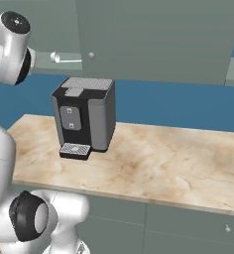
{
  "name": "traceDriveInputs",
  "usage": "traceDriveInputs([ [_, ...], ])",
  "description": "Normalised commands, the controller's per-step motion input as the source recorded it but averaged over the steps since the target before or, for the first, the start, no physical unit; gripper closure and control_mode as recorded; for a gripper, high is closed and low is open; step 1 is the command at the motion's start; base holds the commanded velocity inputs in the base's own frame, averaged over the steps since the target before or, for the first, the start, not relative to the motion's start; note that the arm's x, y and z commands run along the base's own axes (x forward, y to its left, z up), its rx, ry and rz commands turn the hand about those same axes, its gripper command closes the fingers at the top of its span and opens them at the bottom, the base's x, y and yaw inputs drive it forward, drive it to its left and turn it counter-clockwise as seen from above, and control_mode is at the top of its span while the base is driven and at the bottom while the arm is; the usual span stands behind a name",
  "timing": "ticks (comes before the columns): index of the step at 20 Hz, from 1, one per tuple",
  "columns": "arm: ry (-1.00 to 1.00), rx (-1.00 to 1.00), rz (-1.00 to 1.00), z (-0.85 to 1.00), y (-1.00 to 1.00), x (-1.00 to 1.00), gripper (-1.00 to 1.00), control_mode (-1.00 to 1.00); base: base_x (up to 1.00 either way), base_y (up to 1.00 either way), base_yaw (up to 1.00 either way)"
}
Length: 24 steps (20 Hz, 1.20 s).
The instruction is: Open the cabinet and move the ladle to the pot. Then close the cabinet.
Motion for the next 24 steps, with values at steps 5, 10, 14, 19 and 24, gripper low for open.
traceDriveInputs([
  [5,-0.06,-0.26,-0.39,0.00,-0.01,0.69,-1.00,-1.00,0.00,0.00,0.00],
  [10,-0.01,-0.23,-0.35,0.00,-0.10,0.71,-1.00,-1.00,0.00,0.00,0.00],
  [14,0.00,-0.16,-0.29,0.00,-0.16,0.65,-1.00,-1.00,0.00,0.00,0.00],
  [19,0.00,-0.09,-0.19,-0.13,-0.11,0.50,-1.00,-1.00,0.00,0.00,0.00],
  [24,0.00,-0.01,-0.04,-0.21,-0.01,0.43,-1.00,-1.00,0.00,0.00,0.00],
])
